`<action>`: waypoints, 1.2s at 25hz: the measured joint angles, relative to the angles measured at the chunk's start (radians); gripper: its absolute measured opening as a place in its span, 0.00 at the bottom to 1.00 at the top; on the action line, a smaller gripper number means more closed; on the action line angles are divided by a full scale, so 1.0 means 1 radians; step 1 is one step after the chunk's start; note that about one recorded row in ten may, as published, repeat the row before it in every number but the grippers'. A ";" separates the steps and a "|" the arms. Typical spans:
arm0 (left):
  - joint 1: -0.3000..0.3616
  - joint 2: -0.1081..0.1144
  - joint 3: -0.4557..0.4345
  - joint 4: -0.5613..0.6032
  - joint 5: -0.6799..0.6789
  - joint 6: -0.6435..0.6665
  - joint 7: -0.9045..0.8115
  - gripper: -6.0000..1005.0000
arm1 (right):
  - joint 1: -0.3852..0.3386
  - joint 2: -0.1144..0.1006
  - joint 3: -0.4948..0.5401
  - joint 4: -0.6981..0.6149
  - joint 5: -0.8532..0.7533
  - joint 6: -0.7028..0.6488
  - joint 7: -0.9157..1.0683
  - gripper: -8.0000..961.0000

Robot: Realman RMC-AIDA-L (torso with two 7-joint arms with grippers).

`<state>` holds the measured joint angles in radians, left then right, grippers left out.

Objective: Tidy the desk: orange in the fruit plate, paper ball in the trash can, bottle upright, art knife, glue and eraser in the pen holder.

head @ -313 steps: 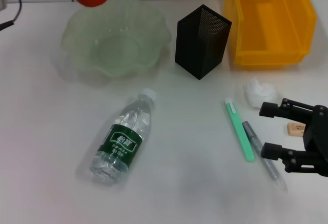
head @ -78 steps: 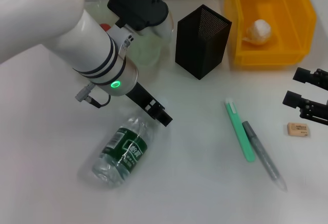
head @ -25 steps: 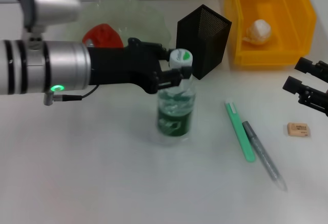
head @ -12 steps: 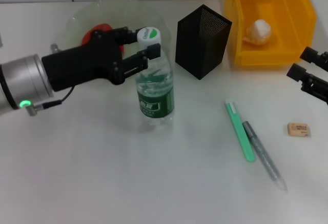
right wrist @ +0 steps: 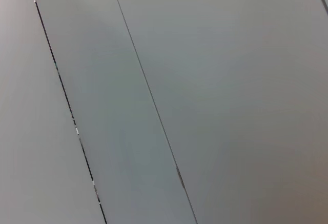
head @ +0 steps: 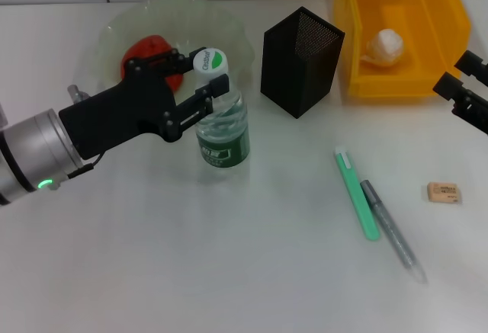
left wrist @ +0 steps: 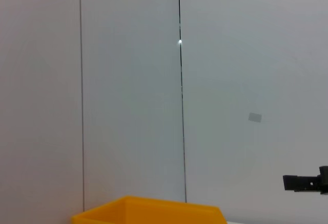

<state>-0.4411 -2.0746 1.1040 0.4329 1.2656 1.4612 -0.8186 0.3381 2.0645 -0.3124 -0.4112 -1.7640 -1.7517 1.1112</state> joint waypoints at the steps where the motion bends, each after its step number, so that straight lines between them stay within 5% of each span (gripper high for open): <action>1: 0.000 0.000 0.000 0.000 0.000 0.000 0.000 0.51 | 0.001 0.000 0.000 0.002 0.000 0.000 0.000 0.80; 17: -0.003 -0.001 -0.005 -0.090 -0.087 0.012 0.104 0.59 | 0.000 0.008 0.001 0.015 0.003 0.001 -0.001 0.80; 21: 0.008 0.004 -0.012 -0.085 -0.097 0.077 0.084 0.76 | -0.006 0.008 0.001 0.011 0.028 -0.006 0.002 0.80; 28: 0.021 0.066 -0.001 0.009 -0.003 0.221 -0.174 0.80 | -0.009 -0.044 -0.015 -0.174 0.041 -0.021 0.266 0.80; 30: 0.026 0.095 -0.006 0.064 0.164 0.246 -0.263 0.80 | -0.008 -0.059 -0.031 -0.281 0.018 -0.034 0.372 0.80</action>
<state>-0.4155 -1.9801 1.0985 0.4971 1.4292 1.7075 -1.0811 0.3302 2.0054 -0.3435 -0.6920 -1.7464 -1.7861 1.4830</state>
